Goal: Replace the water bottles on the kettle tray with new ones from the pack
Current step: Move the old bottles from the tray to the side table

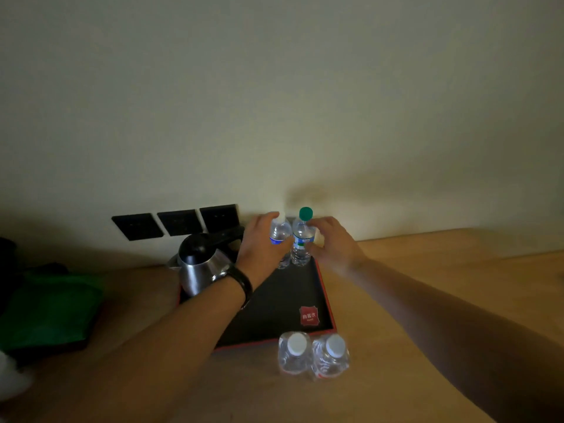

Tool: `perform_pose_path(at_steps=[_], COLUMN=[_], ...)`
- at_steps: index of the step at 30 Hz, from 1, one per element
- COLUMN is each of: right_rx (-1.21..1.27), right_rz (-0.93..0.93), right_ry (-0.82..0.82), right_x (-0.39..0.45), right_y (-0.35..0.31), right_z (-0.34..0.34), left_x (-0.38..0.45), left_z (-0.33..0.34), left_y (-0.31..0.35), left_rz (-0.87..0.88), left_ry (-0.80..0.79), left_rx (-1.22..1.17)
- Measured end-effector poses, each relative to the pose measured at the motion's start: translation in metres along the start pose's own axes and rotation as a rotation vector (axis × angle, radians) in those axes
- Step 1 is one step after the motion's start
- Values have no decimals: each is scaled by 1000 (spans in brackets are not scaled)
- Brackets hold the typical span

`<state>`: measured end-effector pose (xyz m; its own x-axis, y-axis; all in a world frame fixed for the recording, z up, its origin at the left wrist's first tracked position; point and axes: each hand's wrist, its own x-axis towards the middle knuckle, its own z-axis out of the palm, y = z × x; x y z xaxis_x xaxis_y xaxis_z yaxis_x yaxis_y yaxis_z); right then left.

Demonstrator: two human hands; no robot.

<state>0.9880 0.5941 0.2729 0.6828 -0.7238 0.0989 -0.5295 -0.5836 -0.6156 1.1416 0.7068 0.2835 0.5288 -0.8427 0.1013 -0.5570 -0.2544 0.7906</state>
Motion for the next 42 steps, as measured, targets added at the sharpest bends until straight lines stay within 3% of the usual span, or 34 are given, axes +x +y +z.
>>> perform_pose_path(at_steps=[4, 8, 14, 24, 33, 42], right_rx=[-65, -48, 37, 254, 138, 172], right_rz=[55, 111, 171, 174, 387, 628], right_ry=[-109, -163, -101, 85, 261, 425], right_x=[40, 63, 70, 7, -102, -216], right_y=[0, 2, 13, 61, 158, 244], right_z=[2, 8, 8, -60, -159, -199], left_x=[42, 67, 77, 71, 37, -25], left_z=[6, 18, 27, 51, 185, 312], left_y=[0, -4, -6, 71, 175, 234], left_rz=[-39, -205, -229, 85, 179, 235], left_ry=[-43, -146, -78, -186, -422, -639], left_rx=[90, 86, 138, 131, -4, -45])
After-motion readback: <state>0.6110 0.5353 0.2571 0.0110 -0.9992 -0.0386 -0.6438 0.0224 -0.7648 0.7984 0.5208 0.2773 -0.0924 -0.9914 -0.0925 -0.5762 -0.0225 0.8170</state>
